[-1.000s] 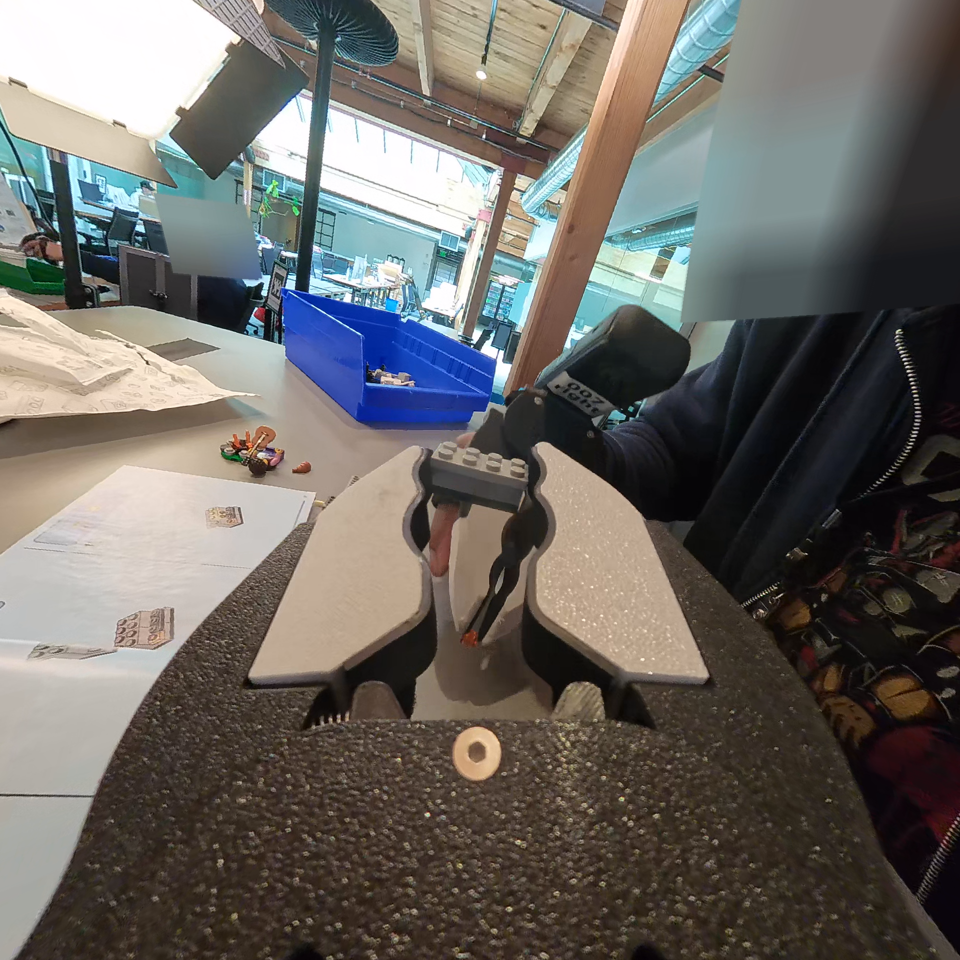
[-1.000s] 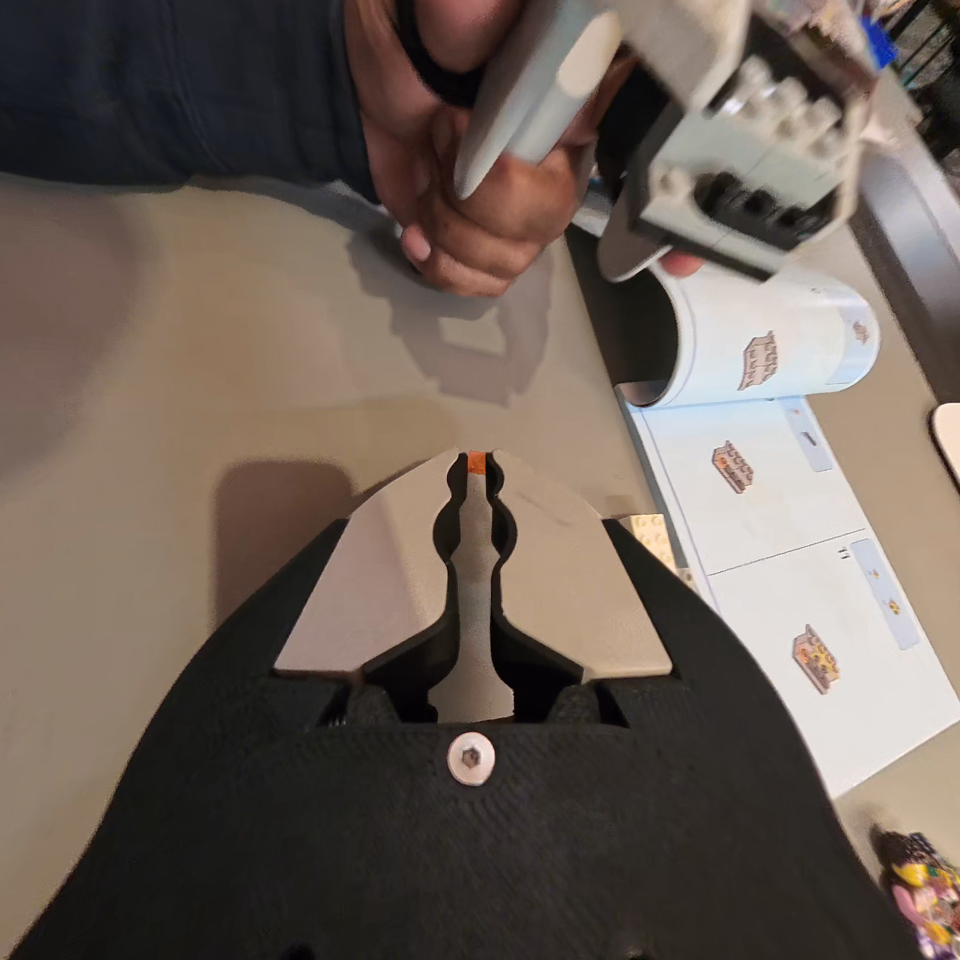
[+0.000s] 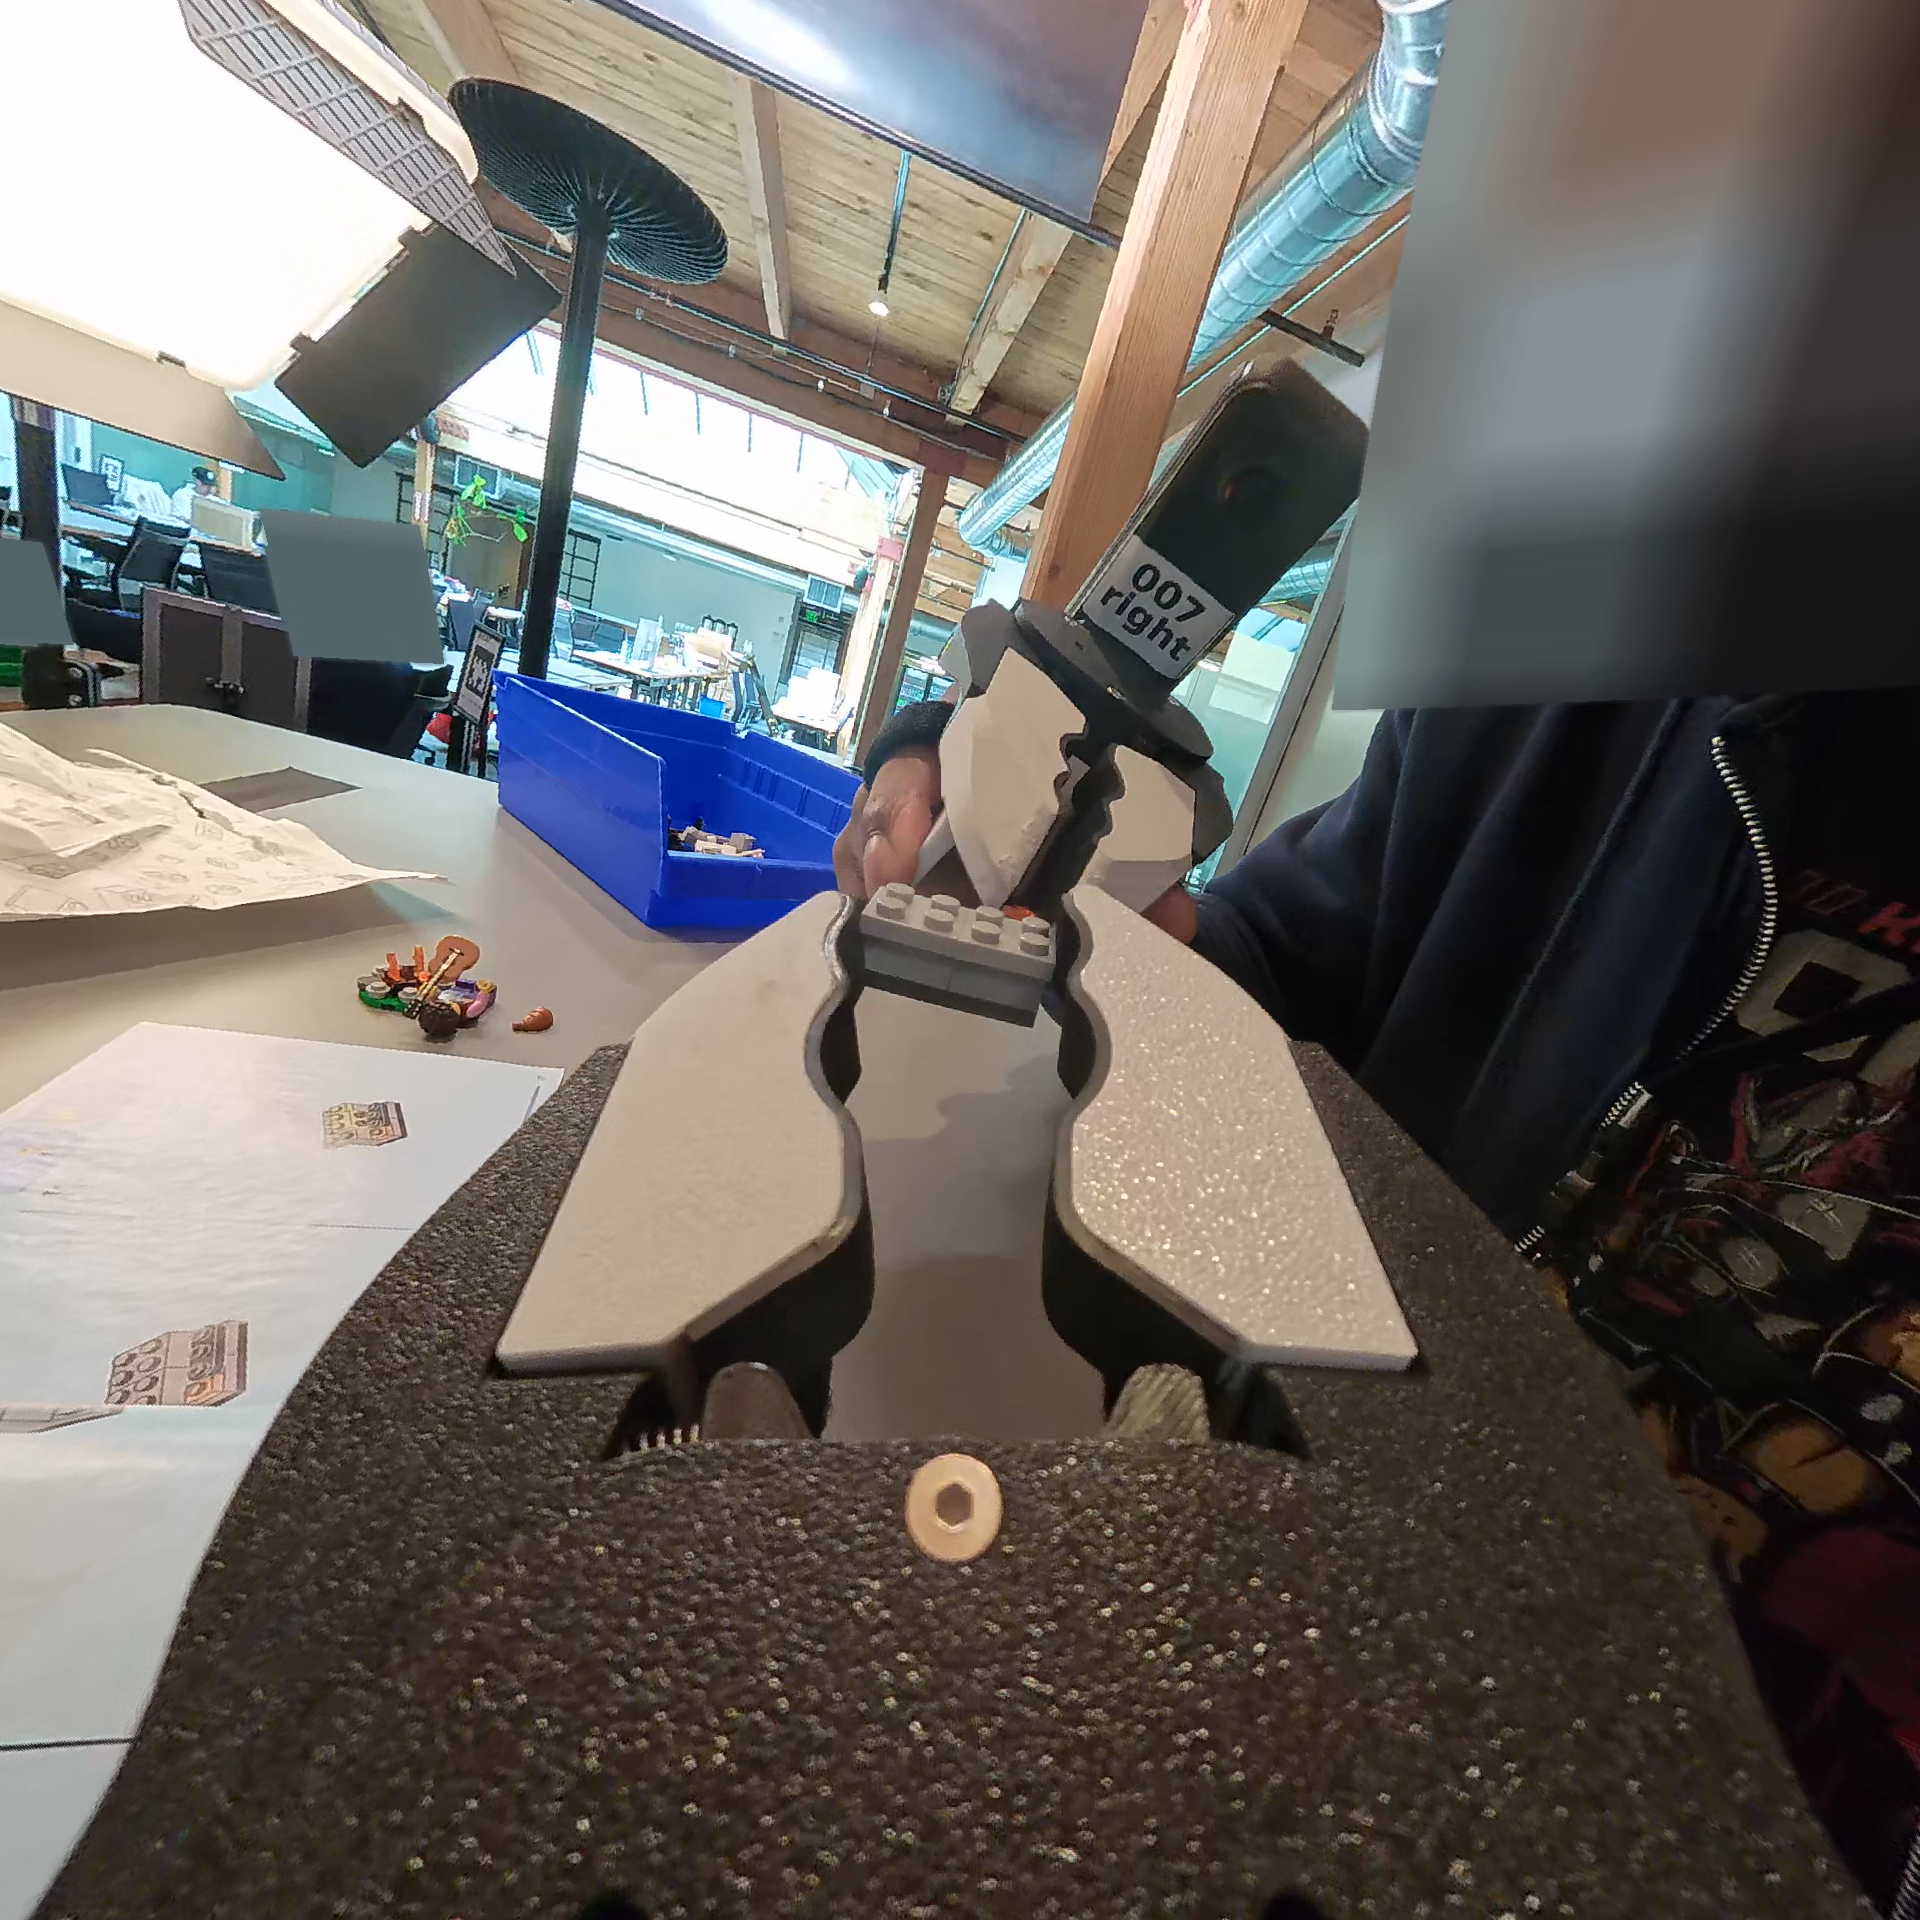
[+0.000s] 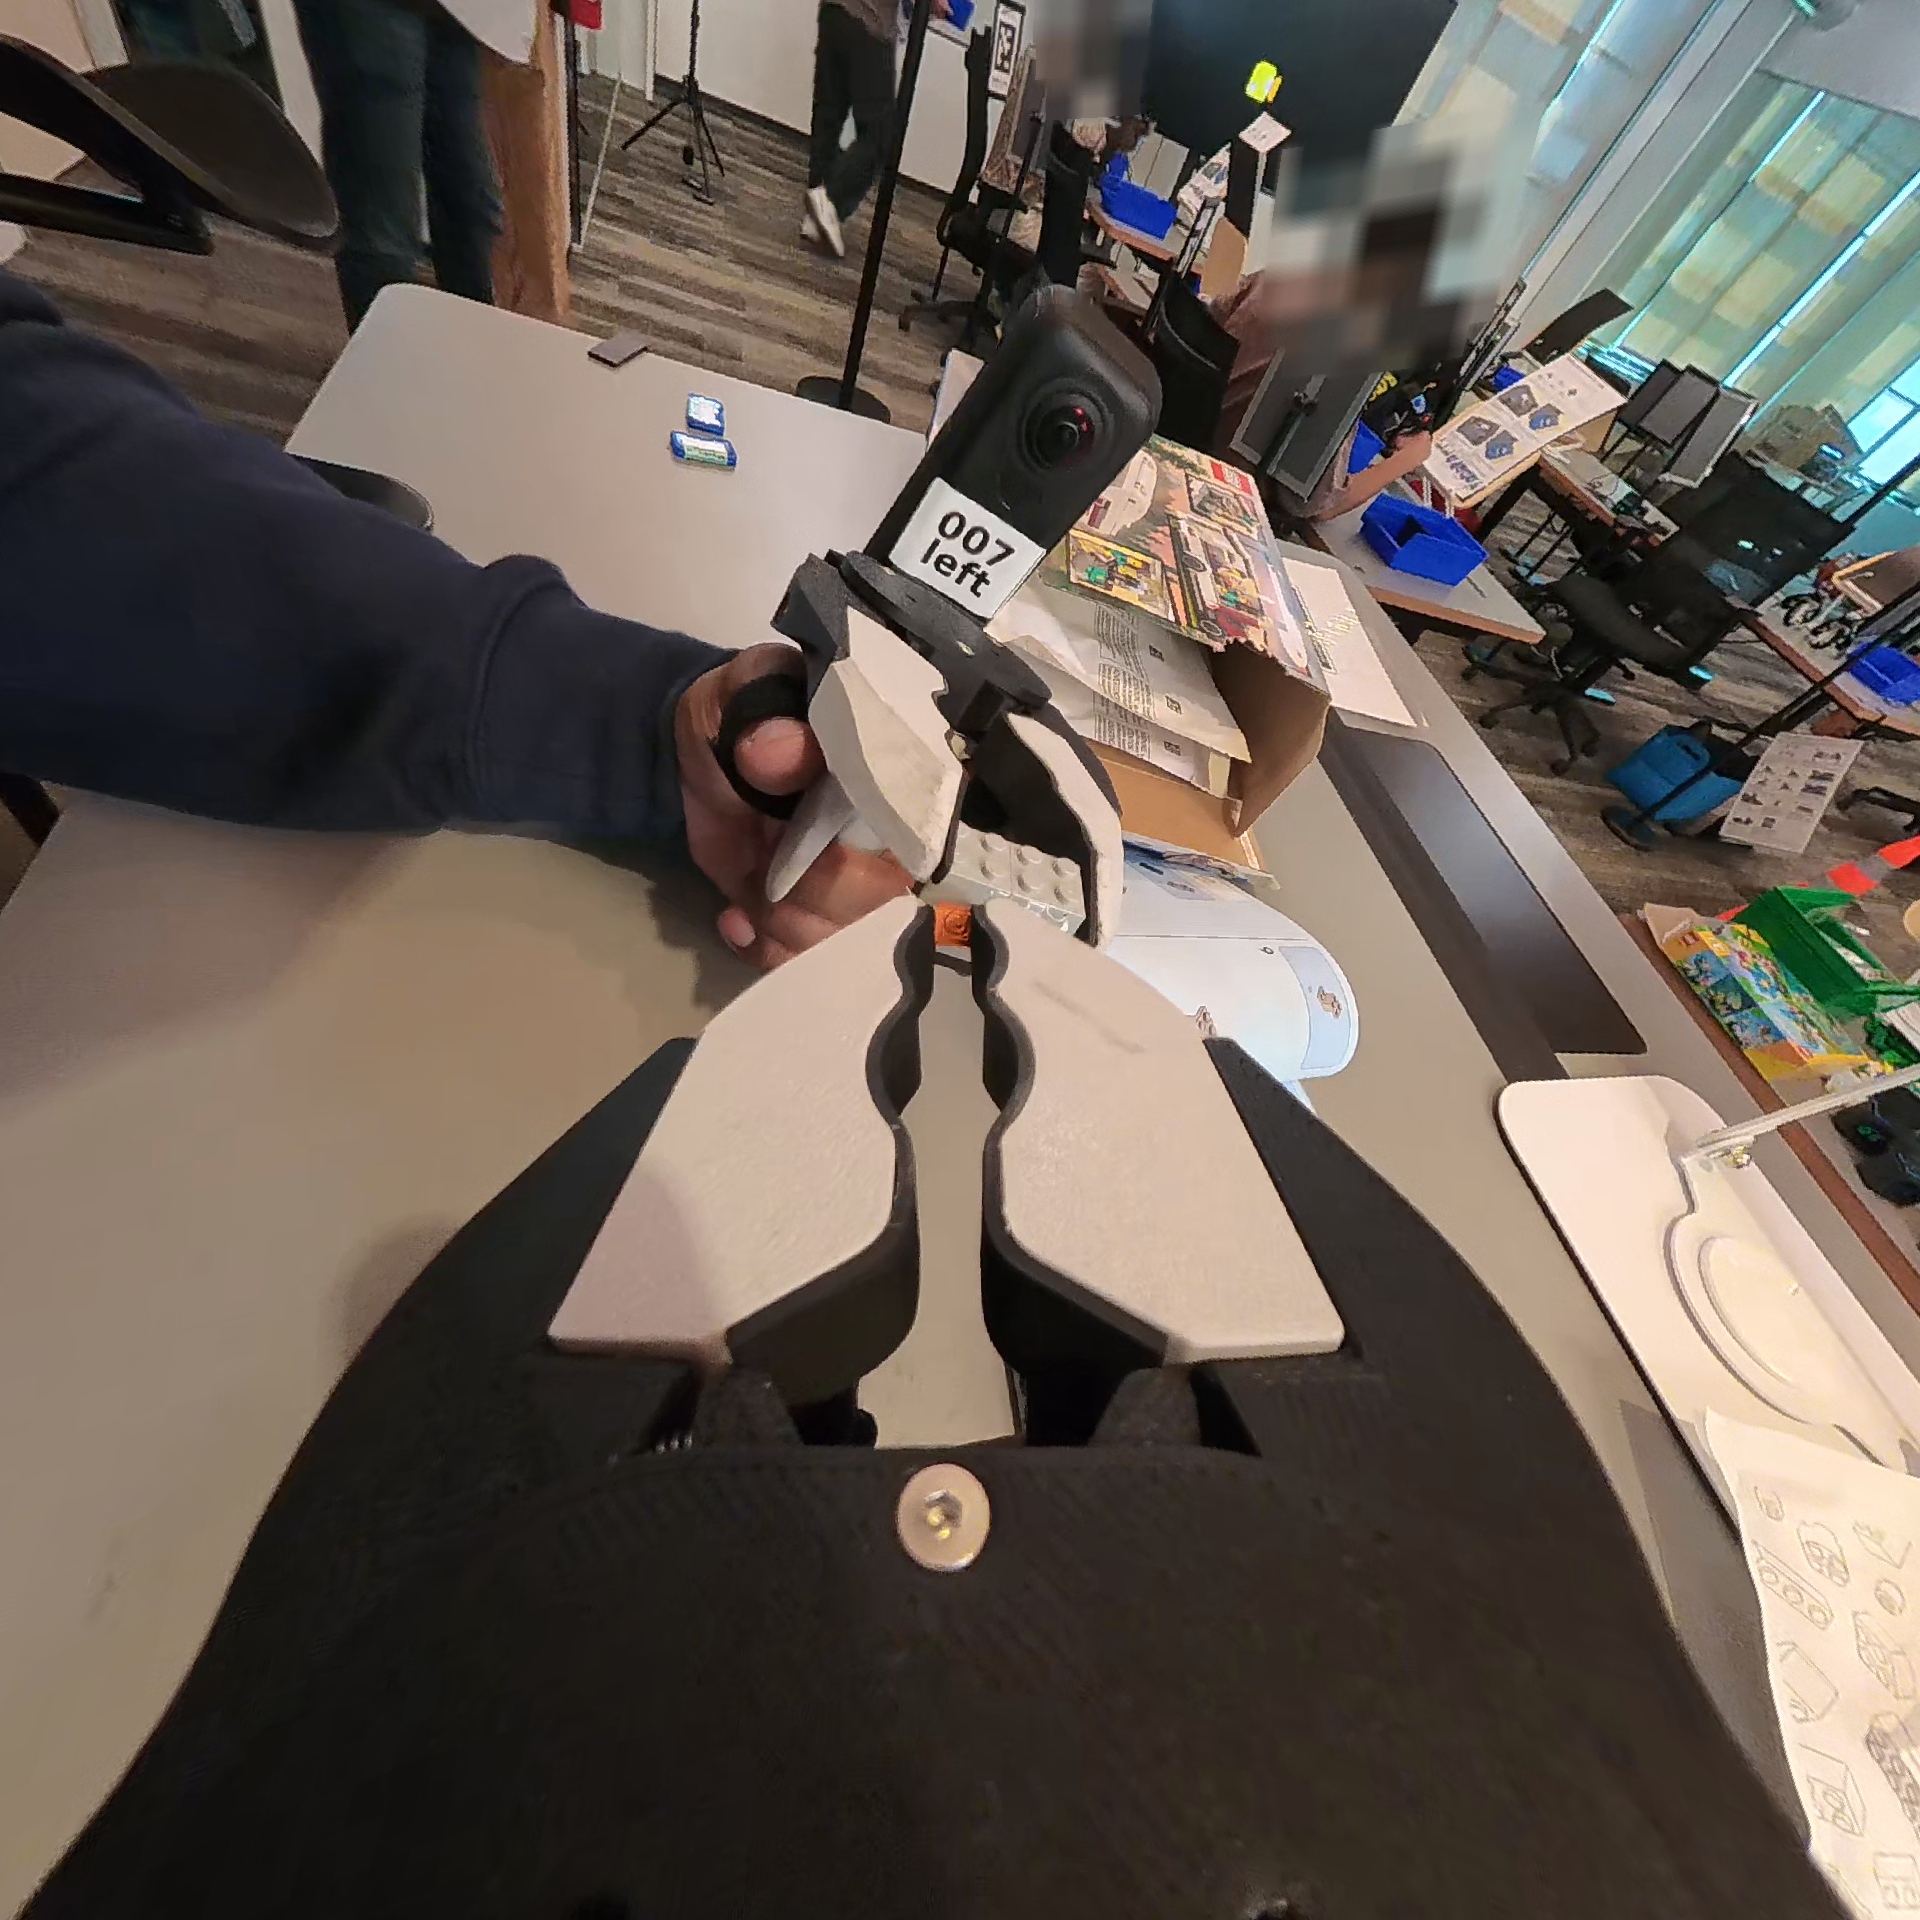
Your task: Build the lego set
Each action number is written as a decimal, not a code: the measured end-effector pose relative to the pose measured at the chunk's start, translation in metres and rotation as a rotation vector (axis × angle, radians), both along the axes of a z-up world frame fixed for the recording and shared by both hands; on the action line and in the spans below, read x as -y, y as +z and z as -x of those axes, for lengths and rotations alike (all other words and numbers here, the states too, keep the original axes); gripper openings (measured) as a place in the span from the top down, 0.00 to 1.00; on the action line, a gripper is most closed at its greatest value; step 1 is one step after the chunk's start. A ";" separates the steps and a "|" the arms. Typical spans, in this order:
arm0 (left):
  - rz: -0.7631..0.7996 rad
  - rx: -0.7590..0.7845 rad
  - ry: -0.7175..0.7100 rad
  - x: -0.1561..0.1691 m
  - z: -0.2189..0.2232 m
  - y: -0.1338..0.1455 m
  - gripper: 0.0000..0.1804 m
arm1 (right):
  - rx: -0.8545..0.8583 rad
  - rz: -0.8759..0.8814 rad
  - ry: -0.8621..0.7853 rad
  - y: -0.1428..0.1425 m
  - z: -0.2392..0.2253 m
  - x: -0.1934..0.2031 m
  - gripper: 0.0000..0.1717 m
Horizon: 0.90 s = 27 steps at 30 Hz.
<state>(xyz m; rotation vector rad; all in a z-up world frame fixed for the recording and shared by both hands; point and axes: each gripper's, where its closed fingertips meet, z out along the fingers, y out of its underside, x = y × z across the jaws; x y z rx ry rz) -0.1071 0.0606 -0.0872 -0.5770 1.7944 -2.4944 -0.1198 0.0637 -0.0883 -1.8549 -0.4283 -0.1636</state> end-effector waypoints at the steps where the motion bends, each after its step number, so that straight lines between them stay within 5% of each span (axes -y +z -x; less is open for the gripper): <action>1: 0.002 0.000 0.000 0.000 0.000 0.000 0.81 | 0.000 0.003 -0.002 0.000 0.000 0.000 0.96; 27: 0.029 -0.024 -0.016 0.002 -0.002 -0.001 0.81 | 0.000 -0.002 -0.030 -0.002 -0.001 -0.002 0.93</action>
